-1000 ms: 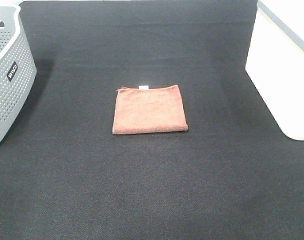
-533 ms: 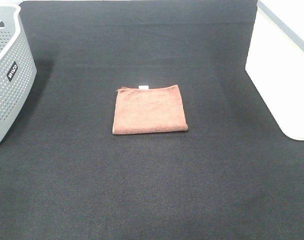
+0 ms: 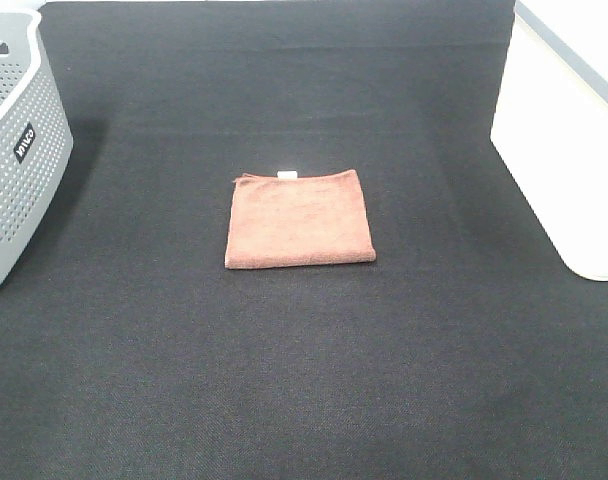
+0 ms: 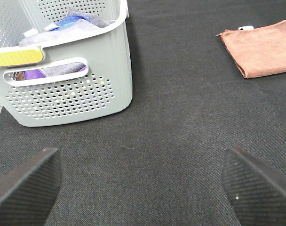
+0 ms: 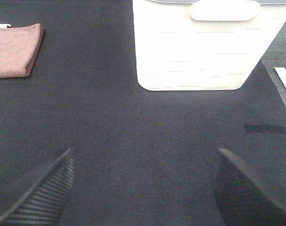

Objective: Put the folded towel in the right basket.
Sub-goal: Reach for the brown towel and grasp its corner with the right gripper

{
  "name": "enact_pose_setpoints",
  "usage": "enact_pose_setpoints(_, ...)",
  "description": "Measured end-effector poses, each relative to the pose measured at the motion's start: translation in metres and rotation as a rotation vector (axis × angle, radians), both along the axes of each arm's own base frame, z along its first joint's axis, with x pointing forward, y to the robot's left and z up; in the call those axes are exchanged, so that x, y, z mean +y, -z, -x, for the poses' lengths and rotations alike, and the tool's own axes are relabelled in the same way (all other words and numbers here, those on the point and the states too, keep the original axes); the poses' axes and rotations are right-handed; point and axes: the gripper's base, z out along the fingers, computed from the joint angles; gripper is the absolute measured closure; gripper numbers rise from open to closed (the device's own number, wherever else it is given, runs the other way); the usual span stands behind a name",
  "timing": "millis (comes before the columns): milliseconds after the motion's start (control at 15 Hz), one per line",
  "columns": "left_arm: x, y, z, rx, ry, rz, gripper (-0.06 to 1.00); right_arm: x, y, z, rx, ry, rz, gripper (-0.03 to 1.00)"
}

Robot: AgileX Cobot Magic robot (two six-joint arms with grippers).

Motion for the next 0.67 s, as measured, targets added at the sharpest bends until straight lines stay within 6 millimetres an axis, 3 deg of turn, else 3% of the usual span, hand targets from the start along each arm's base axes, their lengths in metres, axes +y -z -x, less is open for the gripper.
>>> enact_pose_setpoints(667,0.0,0.0,0.0,0.0,0.0,0.0,0.07,0.0,0.0,0.0,0.0,0.0,0.0,0.21)
